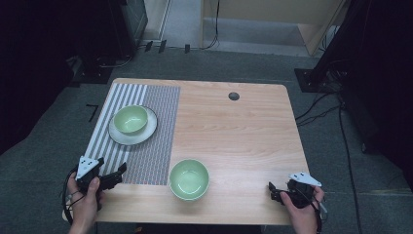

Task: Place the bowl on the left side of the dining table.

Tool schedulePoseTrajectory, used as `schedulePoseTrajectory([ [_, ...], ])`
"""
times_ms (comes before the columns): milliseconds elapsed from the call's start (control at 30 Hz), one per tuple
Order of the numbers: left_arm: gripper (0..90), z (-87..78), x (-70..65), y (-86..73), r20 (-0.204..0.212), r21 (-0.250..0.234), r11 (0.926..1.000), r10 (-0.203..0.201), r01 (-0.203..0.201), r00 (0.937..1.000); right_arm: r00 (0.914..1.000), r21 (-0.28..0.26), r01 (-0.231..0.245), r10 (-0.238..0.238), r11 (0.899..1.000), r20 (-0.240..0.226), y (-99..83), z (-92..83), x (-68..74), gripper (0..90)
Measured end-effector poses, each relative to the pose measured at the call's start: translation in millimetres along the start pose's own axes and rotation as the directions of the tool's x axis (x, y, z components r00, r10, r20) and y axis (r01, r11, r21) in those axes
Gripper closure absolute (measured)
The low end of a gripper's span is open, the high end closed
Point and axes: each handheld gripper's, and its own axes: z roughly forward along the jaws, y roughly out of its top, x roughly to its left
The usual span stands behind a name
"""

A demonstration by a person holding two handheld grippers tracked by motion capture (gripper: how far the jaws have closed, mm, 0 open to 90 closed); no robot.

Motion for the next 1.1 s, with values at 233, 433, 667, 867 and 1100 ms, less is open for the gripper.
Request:
schedulePoseTrajectory([
  [233,10.3,2.4,7.2,-7.7,-0.026,0.034,0.9994,0.006,-0.006,0.9996,1.0000,0.000,0.000,0.000,1.000,0.000,0.0,-0.1,0.0,0.0],
  [433,10.3,5.2,12.7,-12.7,-0.044,0.074,0.9972,0.012,-0.009,0.9990,1.0000,0.000,-0.001,0.001,1.000,0.001,-0.1,-0.1,0.1,0.0],
  [667,10.3,7.4,16.3,-17.4,-0.057,0.121,0.9926,0.017,-0.010,0.9982,1.0000,0.000,-0.002,0.002,1.000,0.002,-0.2,-0.1,0.2,0.0],
  [867,10.3,8.1,20.1,-17.2,-0.065,0.143,0.9897,0.000,0.010,0.9979,1.0000,0.000,-0.002,0.002,1.000,0.002,-0.2,-0.1,0.3,0.0],
  [1100,10.3,9.4,20.1,-17.1,-0.072,0.161,0.9869,0.003,0.009,0.9974,1.0000,0.000,-0.002,0.002,1.000,0.002,-0.2,-0.1,0.2,0.0],
])
